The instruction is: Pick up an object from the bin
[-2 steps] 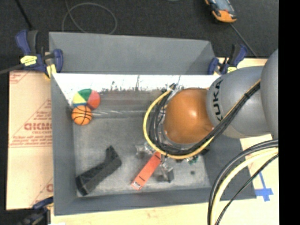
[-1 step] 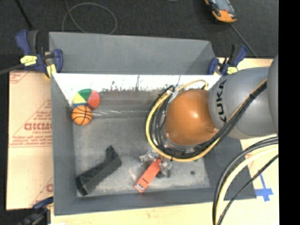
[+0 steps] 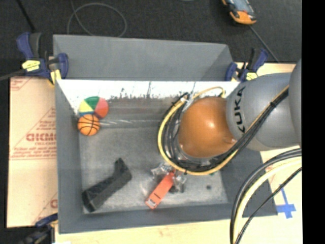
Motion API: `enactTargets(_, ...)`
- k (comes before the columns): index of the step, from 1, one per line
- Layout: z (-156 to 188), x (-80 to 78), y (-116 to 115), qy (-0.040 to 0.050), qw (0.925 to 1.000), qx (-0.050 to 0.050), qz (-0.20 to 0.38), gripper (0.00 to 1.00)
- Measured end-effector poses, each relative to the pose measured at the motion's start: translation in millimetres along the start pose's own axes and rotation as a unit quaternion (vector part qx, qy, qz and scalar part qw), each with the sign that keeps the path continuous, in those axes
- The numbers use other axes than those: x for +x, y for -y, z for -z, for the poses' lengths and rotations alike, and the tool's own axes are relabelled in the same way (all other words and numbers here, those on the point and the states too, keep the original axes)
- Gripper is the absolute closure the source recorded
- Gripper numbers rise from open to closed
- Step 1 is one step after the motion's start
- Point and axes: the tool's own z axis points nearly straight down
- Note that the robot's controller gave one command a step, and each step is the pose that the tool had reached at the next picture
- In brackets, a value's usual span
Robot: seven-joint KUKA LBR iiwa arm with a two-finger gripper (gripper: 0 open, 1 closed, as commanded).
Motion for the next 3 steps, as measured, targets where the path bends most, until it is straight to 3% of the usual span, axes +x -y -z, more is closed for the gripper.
enactTargets(3, 0.0, 0.2, 0.1, -0.0006, 1.0000, 0.000, -0.001, 1.00)
